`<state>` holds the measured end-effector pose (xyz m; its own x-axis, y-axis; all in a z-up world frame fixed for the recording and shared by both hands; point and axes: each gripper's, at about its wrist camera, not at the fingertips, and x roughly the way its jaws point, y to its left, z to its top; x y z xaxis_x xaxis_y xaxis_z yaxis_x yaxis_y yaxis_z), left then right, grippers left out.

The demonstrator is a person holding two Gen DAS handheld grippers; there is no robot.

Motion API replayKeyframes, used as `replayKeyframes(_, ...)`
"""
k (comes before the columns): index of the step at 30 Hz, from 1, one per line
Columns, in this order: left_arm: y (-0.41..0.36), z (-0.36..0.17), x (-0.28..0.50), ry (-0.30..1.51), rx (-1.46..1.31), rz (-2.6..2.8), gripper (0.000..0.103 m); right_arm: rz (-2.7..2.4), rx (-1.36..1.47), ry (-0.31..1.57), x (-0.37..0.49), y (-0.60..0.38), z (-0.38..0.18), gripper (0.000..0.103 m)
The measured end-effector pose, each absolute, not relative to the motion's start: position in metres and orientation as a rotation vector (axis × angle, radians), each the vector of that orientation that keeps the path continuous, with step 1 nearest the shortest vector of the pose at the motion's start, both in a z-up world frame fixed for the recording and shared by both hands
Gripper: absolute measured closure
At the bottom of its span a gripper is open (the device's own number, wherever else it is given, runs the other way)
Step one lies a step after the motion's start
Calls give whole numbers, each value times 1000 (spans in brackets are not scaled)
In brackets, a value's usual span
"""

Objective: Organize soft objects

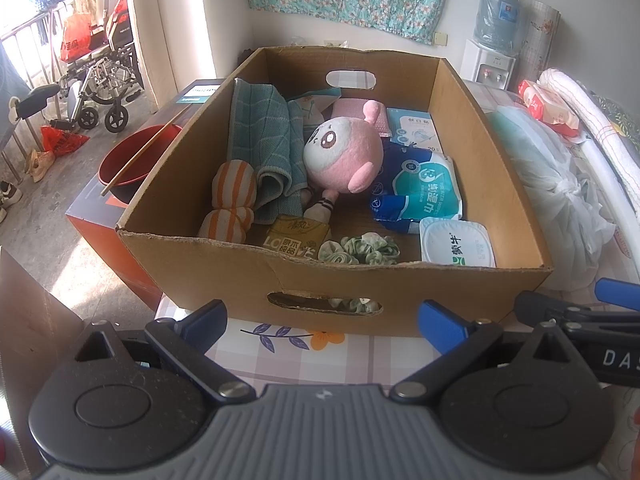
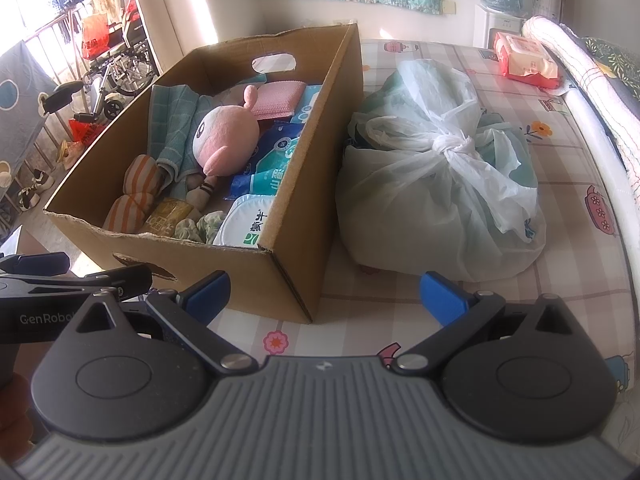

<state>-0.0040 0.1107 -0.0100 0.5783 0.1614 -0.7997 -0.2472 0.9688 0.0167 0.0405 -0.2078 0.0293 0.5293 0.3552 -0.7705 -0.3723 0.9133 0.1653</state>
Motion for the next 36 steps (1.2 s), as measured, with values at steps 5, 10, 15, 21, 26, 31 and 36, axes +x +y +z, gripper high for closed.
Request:
replayKeyframes(5,111,-10,-4,925,-100,239,1,434,-20,917,40,-208,29,1)
replayKeyframes(10,111,-10,-4,925,-100,238,1,434,-20,918,40,-208,28,1)
replayKeyframes(15,111,-10,-5,925,-99,239,1,435,-20,918,40,-208,28,1)
replayKeyframes(21,111,-10,-4,925,-99,238,1,434,-21,918,39,-209,26,1)
replayKeyframes(26,111,-10,-4,926,-99,238,1,434,-20,918,38,-209,26,1)
replayKeyframes(31,111,-10,-4,926,-98,238,1,434,-20,919,38,-209,26,1)
replayKeyframes(36,112,-9,-3,926,-97,237,1,434,-20,919,39,-209,26,1)
